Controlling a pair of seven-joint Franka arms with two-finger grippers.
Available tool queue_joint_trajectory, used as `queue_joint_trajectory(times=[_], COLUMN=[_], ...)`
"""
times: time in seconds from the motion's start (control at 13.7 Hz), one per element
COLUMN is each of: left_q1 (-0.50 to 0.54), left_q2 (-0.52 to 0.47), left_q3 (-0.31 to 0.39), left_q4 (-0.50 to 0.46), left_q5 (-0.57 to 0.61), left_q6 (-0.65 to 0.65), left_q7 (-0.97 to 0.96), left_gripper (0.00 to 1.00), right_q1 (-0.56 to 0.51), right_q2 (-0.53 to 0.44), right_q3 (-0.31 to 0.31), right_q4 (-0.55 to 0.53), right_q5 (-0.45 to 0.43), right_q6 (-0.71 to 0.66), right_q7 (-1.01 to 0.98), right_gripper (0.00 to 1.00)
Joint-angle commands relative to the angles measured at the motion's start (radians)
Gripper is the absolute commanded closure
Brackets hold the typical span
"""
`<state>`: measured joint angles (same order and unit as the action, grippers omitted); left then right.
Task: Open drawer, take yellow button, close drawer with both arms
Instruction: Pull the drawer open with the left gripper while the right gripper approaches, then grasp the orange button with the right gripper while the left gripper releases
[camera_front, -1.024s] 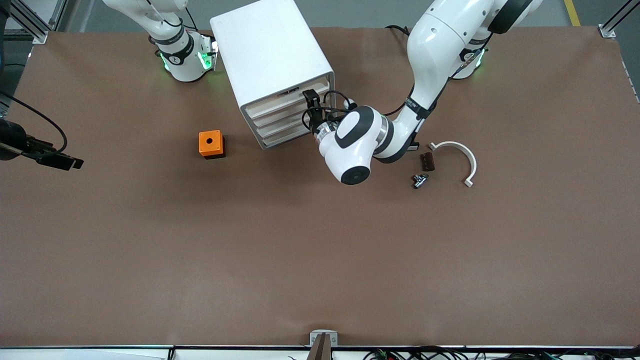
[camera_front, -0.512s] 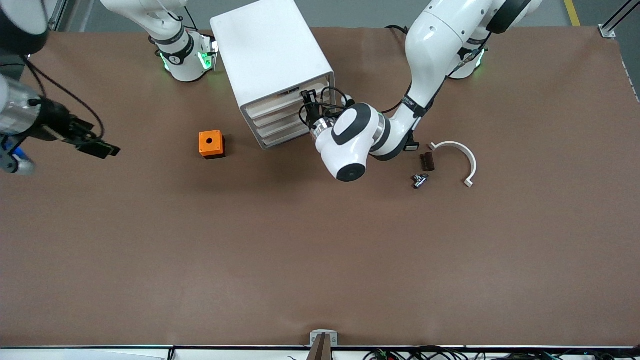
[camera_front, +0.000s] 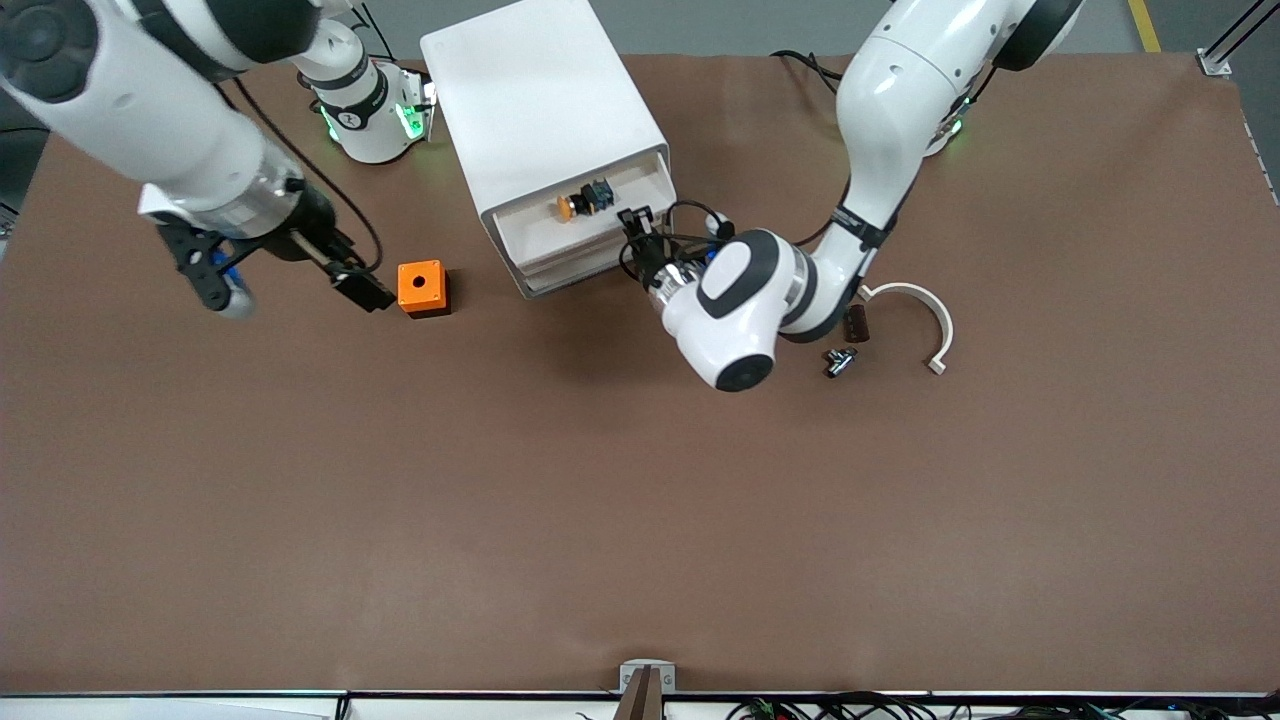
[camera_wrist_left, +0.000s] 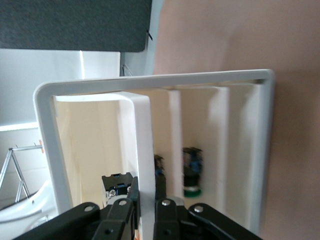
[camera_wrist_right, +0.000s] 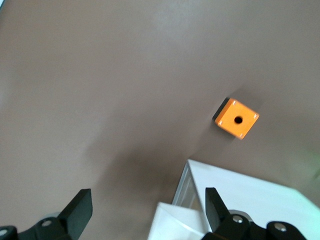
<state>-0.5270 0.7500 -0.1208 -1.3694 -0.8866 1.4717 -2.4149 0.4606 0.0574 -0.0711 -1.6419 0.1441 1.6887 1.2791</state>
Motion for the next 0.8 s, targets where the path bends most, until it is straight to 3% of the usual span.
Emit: queue_joint_trajectory(times=[0.0, 0.15, 0.22, 0.37, 0.44, 0.51, 0.59, 0.73], left_q1=[-0.004, -0.004, -0.004, 0.001, 0.005, 0.015, 0.021, 0.045], left_q2=[0.009, 0.009, 0.008, 0.008, 0.008, 0.008, 0.003, -0.003], left_q3=[0.071, 0.092, 0.099, 0.112, 0.113, 0.113, 0.113, 0.113], left_q4=[0.032, 0.033, 0.039, 0.052, 0.052, 0.052, 0.052, 0.052], left_q5=[0.011, 0.011, 0.011, 0.011, 0.011, 0.011, 0.011, 0.011], left_q6=[0.022, 0.024, 0.025, 0.029, 0.033, 0.033, 0.032, 0.025], left_q7=[0.084, 0.124, 0.14, 0.163, 0.174, 0.175, 0.175, 0.175], left_gripper=[0.98, 0.95, 0.87, 0.8, 0.63, 0.28, 0.07, 0.01], right_q1=[0.082, 0.145, 0.179, 0.248, 0.278, 0.306, 0.334, 0.369], right_q2=[0.028, 0.061, 0.077, 0.122, 0.148, 0.172, 0.195, 0.22], right_q3=[-0.013, -0.013, -0.013, -0.013, -0.013, -0.013, -0.013, -0.013], right_q4=[-0.013, -0.015, -0.015, -0.015, -0.015, -0.015, -0.013, -0.013], right_q5=[-0.001, -0.003, -0.009, -0.043, -0.06, -0.079, -0.095, -0.103], right_q6=[0.038, 0.087, 0.113, 0.169, 0.19, 0.213, 0.233, 0.238], right_q7=[0.118, 0.215, 0.259, 0.359, 0.396, 0.438, 0.472, 0.493], right_gripper=[0.0, 0.0, 0.0, 0.0, 0.0, 0.0, 0.0, 0.0])
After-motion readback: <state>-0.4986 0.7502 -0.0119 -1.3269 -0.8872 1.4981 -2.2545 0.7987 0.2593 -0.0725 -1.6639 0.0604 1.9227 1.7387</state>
